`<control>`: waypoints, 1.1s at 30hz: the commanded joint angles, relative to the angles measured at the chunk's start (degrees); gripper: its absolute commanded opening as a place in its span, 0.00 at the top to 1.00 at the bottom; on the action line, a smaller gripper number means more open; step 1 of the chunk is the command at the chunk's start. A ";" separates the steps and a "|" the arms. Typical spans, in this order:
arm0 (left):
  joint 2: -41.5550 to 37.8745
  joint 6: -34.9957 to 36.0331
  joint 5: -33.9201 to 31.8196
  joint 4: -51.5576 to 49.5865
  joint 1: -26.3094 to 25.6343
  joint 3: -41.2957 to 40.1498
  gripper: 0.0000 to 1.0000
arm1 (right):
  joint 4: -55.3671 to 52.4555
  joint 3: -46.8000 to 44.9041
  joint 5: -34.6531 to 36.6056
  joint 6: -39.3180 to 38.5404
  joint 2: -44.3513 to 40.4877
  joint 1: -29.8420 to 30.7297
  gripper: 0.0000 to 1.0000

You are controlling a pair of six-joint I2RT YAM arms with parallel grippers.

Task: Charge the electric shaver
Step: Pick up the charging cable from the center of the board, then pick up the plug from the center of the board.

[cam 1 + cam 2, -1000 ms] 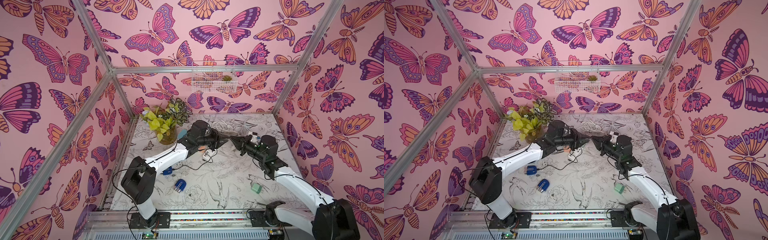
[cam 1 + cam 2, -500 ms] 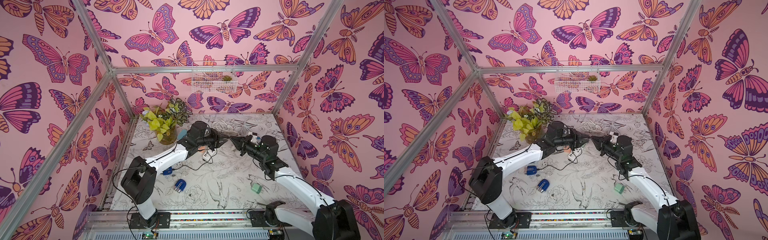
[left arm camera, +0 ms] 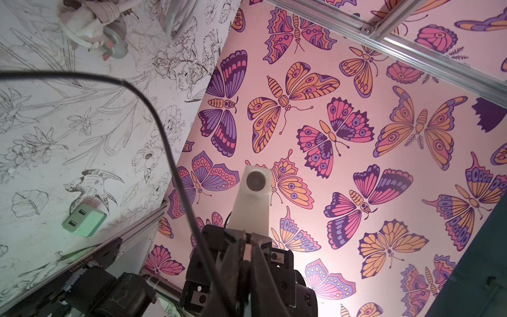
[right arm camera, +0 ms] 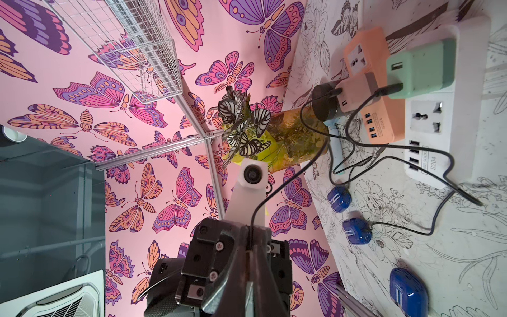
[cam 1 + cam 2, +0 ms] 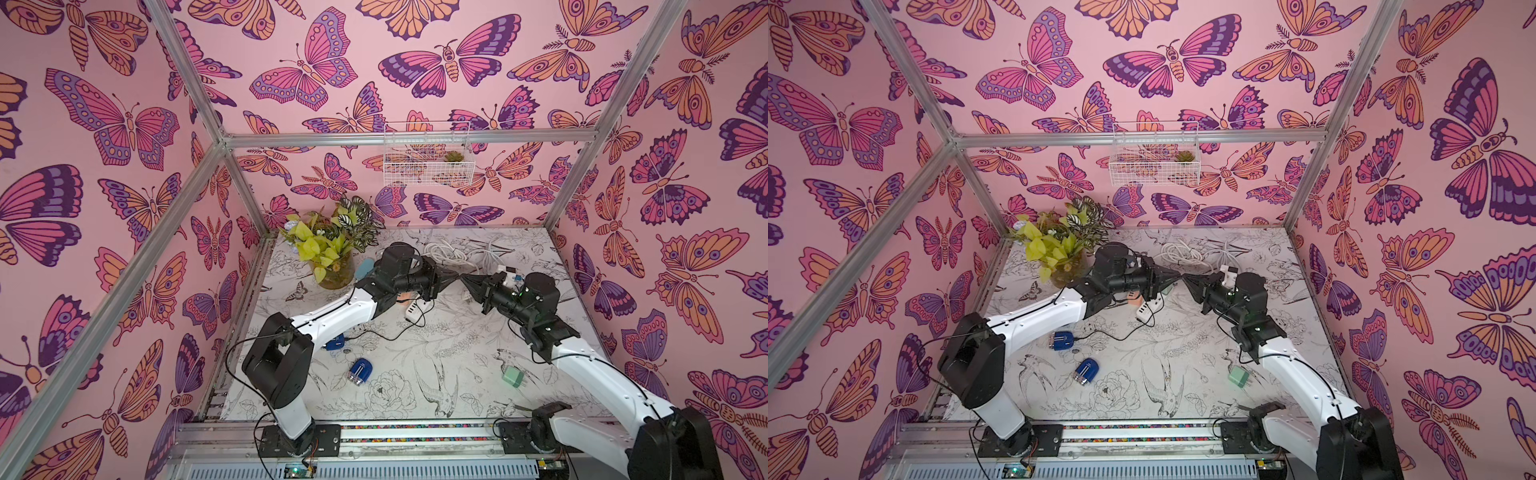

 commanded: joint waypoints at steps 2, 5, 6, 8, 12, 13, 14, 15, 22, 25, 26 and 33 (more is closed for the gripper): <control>-0.18 0.79 0.81 2.03 -0.64 -1.57 1.00 | -1.15 -0.12 -0.26 -0.15 -0.89 0.48 1.00; -1.52 0.79 -0.05 2.03 -0.69 -3.32 1.00 | -4.00 0.27 1.15 -0.38 -1.82 0.45 1.00; -1.98 0.79 -0.30 2.02 -0.54 -3.87 1.00 | -5.73 0.48 1.79 -0.73 -2.32 0.45 0.99; -3.17 0.53 -0.92 2.02 -0.45 -5.40 1.00 | -11.37 1.62 3.28 -2.20 -3.58 0.41 0.90; -6.04 0.90 -2.07 0.35 0.11 -7.72 1.00 | -22.61 4.31 6.78 -5.31 -5.73 0.36 0.69; -6.92 1.28 -2.37 -0.64 0.29 -8.24 1.00 | -25.67 5.34 7.57 -6.26 -6.02 0.31 0.63; -7.87 1.60 -2.61 -1.56 0.48 -8.72 1.00 | -28.98 6.54 8.31 -7.43 -6.20 0.24 0.58; -8.65 1.90 -2.87 -2.34 0.71 -9.06 1.00 | -32.06 7.65 8.98 -8.28 -6.29 0.20 0.54; -16.10 6.11 -4.99 -13.18 3.35 -10.95 1.00 | -67.79 16.00 20.91 -10.10 -6.52 -0.13 0.44; -19.82 8.88 -7.08 -19.87 4.78 -10.74 1.00 | -79.85 16.31 24.54 -8.67 -5.67 -1.68 0.43; -20.97 9.76 -7.89 -22.03 5.15 -10.41 1.00 | -83.06 15.95 25.05 -7.95 -5.39 -2.57 0.42; -24.29 12.92 -10.17 -28.38 6.76 -10.22 1.00 | -81.05 5.94 23.44 -0.37 -5.52 -7.49 0.39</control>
